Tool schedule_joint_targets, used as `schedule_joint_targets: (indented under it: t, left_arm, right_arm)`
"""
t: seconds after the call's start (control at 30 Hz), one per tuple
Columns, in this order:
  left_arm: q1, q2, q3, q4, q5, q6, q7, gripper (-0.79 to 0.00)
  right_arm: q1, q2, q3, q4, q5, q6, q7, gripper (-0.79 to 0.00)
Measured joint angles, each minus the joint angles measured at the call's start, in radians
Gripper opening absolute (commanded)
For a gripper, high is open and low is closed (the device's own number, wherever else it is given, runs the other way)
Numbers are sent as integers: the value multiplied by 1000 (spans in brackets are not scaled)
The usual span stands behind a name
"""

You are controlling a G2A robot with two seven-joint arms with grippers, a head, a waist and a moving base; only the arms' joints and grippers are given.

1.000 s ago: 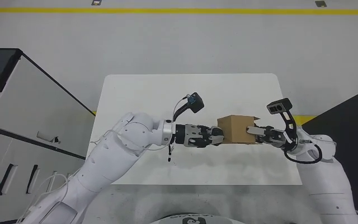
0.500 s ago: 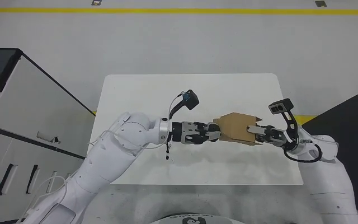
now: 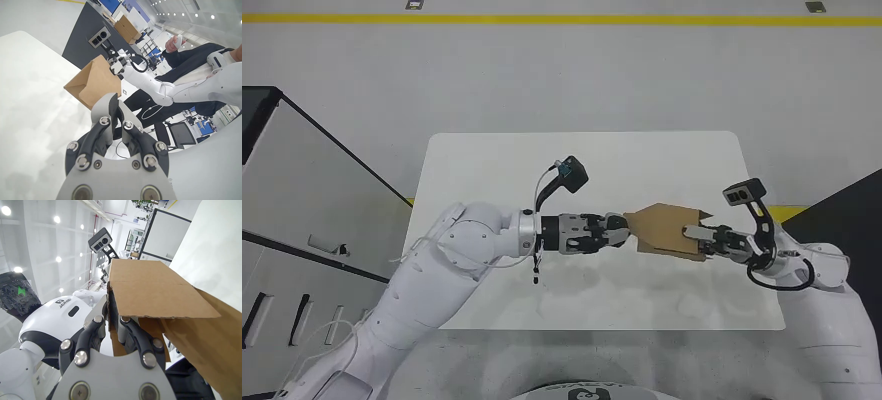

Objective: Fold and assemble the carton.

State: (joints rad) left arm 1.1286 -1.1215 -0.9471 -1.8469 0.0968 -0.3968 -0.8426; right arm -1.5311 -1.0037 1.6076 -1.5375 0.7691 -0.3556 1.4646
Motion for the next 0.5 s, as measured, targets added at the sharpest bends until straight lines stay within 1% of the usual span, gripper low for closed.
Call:
schedule_joint_targets:
  t: [0.23,0.5]
  left_arm:
    - [-9,-5,38,6,25,14,-12,-785]
    - [-33,-16,79,29,9,4,-10,-785]
  right_arm:
    - [-13,3,-7,-49,16,15,15,-785]
    - [-13,6,-25,-72,11,16,16,-785]
